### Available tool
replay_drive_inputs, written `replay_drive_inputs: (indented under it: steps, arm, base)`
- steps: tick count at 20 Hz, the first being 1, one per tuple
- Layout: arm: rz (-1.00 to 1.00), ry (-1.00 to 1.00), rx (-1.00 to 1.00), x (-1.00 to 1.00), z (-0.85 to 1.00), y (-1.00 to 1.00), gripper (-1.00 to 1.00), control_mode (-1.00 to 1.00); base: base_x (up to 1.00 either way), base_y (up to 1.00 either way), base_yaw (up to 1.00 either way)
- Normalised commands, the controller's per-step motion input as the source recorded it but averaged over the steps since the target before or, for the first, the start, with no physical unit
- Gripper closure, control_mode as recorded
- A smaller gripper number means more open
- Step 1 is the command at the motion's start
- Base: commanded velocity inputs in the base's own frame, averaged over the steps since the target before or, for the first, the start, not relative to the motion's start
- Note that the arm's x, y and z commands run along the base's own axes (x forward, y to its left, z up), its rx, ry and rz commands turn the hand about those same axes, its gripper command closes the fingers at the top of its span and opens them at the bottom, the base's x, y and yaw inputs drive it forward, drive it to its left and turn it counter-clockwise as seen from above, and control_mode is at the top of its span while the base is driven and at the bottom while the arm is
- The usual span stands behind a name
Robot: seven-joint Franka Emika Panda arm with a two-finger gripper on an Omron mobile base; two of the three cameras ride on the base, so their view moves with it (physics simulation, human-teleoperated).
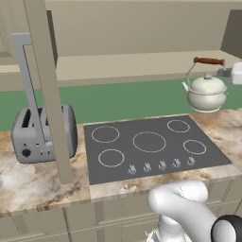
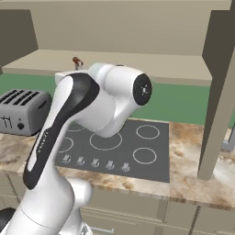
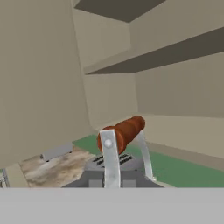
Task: Open the cabinet, pick the kettle from the cabinet, and place it in the sink.
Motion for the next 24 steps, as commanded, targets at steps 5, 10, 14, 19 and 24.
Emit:
replay_drive_inputs:
  steps: [5,10,14,19,24]
  arm:
    - [0.07,0.00,0.01,-0.31,-0.32,0.36,1.00,-1.00]
    - [0.05,0.00,0.08,-0.17,-0.40,0.25,1.00,-1.00]
    - [0.05,0.00,0.07,-0.13,-0.50,0.34,1.00,-1.00]
    - [0.05,0.00,0.10,-0.07,-0.51,0.34,1.00,-1.00]
    - [0.05,0.00,0.10,0.00,-0.39,0.19,1.00,-1.00]
  base:
    - [0.00,0.00,0.00]
    - [0.00,0.00,0.00]
    - [0.00,0.00,0.00]
    - [0.00,0.00,0.00]
    - [0.00,0.00,0.00]
